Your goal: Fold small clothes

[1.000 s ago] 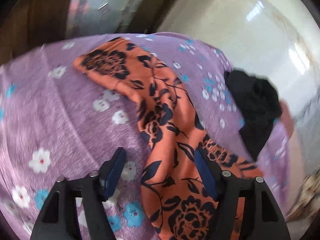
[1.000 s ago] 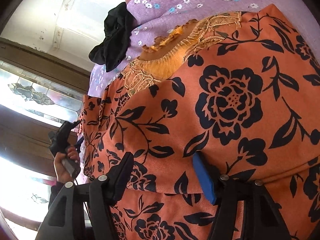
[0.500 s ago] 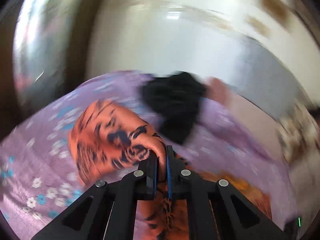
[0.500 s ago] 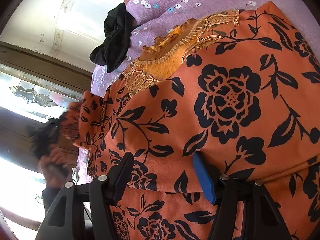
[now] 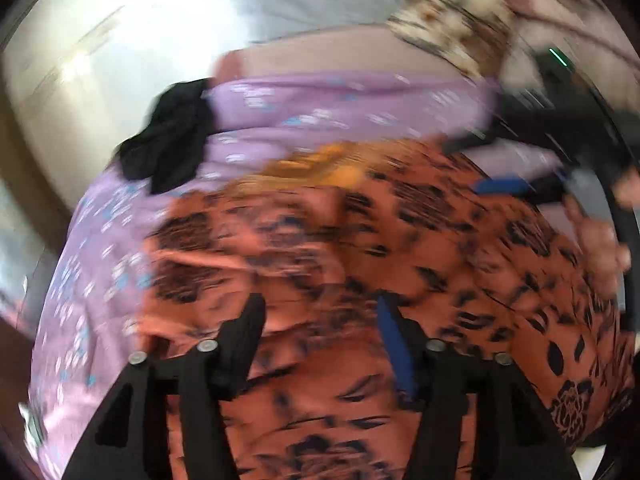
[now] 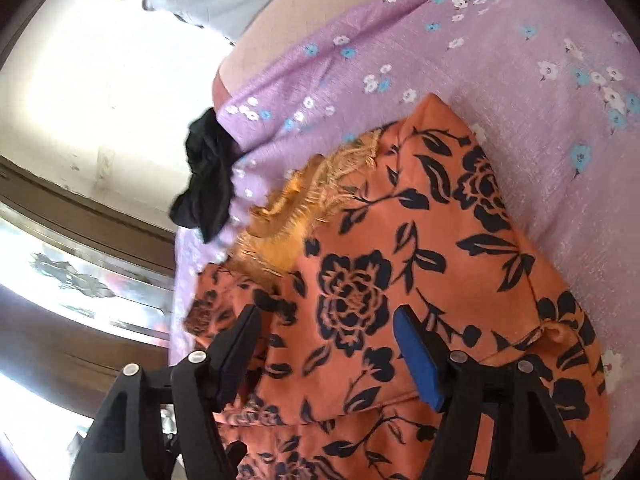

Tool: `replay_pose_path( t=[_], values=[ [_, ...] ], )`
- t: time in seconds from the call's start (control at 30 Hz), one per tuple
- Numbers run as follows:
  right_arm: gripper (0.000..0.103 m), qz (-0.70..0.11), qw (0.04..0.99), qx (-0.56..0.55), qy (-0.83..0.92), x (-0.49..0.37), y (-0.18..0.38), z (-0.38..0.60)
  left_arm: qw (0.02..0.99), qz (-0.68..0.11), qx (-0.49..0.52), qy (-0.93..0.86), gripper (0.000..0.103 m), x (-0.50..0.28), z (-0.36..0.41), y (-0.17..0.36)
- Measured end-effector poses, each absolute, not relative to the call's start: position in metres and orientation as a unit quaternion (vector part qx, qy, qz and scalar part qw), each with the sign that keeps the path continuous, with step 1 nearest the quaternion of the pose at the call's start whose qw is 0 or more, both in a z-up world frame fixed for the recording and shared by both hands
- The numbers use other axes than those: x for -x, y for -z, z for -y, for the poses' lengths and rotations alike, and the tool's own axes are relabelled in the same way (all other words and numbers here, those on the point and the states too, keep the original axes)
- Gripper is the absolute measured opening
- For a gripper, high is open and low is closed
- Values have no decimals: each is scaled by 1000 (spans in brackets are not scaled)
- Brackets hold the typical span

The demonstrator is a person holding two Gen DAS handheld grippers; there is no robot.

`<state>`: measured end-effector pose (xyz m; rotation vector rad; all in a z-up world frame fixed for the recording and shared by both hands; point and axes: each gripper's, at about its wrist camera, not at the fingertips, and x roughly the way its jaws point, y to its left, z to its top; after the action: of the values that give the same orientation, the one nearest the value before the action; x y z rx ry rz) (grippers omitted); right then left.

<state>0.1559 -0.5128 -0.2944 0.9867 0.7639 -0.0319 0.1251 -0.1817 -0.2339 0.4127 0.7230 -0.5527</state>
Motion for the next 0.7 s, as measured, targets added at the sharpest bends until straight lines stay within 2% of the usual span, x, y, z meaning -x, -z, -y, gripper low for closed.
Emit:
replay_pose_path(
  t=[0.1, 0.17, 0.23, 0.33, 0.47, 0.57, 0.7],
  values=[
    [73, -366, 843, -393, 13, -160, 278, 490, 915, -343, -113, 181, 73, -163, 122, 211],
    [73, -369, 867, -336, 10, -160, 268, 471, 926, -357, -46, 114, 74, -198, 85, 209],
    [73, -361, 892, -270, 2, -162, 256, 445, 917, -398, 12, 21, 73, -233, 44, 226],
    [73, -356, 910, -213, -16, -172, 244, 410, 878, -473, 74, -8, 70, -267, 24, 259],
    [73, -368, 909, -188, -57, -212, 236, 356, 852, -516, 85, -11, 70, -276, 30, 281],
    [73, -387, 900, -180, -87, -255, 236, 317, 846, -523, 99, -16, 70, -270, 27, 279],
    [71, -439, 885, -117, -101, -305, 255, 270, 841, -531, 104, -6, 70, -268, 17, 278]
  ],
)
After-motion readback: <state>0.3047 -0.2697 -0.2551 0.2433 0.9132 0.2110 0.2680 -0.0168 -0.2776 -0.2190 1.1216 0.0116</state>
